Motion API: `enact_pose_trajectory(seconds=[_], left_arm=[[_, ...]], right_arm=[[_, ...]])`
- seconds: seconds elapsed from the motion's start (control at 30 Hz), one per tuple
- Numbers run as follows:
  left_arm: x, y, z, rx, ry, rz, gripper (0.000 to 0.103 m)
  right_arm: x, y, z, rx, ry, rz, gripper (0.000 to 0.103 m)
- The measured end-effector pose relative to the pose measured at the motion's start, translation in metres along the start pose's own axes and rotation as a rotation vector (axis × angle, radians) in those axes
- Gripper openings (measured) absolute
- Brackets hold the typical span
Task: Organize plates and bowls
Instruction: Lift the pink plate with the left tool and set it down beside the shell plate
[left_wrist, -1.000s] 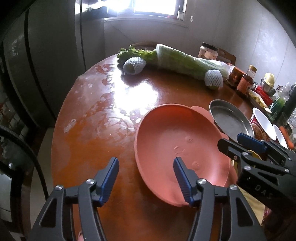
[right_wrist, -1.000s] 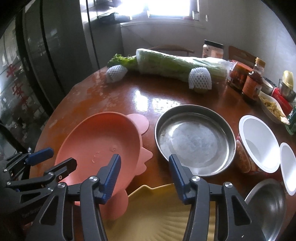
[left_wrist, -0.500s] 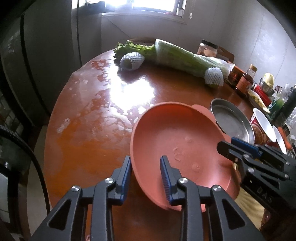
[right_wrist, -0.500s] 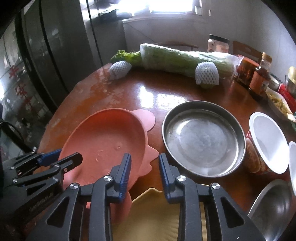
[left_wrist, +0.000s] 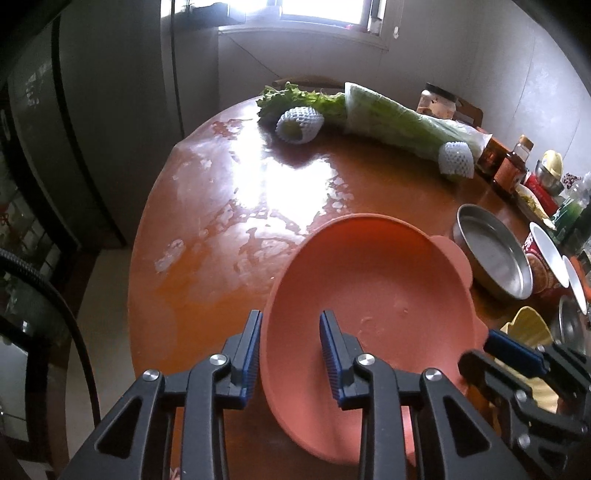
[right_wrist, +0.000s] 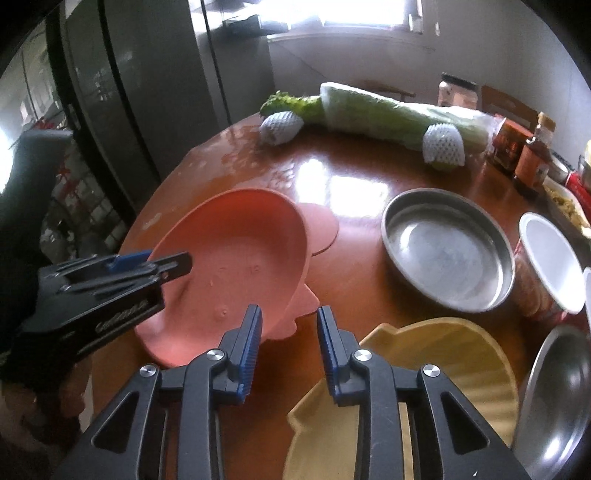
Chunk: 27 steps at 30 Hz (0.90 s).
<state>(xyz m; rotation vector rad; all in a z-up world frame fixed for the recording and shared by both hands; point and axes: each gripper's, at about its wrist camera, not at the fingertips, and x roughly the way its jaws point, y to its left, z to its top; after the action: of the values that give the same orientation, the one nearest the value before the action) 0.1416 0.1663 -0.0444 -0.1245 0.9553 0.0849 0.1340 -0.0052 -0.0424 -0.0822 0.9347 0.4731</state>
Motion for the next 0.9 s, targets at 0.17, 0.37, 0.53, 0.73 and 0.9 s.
enact_pose_trajectory(seconds=[0.17,0.37,0.53,0.73,0.9], left_arm=[[0.001,0.003,-0.001,0.008,0.003,0.001,0.032],[-0.002,0.005,-0.002,0.015,-0.011,0.002,0.032],[0.000,0.006,-0.004,0.015,0.002,-0.015,0.032],[-0.002,0.007,-0.004,0.002,-0.004,-0.025,0.032],[-0.016,0.011,-0.003,-0.019,-0.053,-0.034,0.037]], right_arm=[[-0.010,0.006,-0.007,0.012,-0.010,0.020,0.033],[-0.012,0.007,-0.016,0.063,-0.011,0.047,0.035],[-0.014,0.008,-0.020,0.079,-0.005,0.054,0.035],[-0.018,0.012,-0.024,0.056,-0.010,0.057,0.036],[-0.027,0.008,-0.022,0.067,-0.045,0.045,0.041]])
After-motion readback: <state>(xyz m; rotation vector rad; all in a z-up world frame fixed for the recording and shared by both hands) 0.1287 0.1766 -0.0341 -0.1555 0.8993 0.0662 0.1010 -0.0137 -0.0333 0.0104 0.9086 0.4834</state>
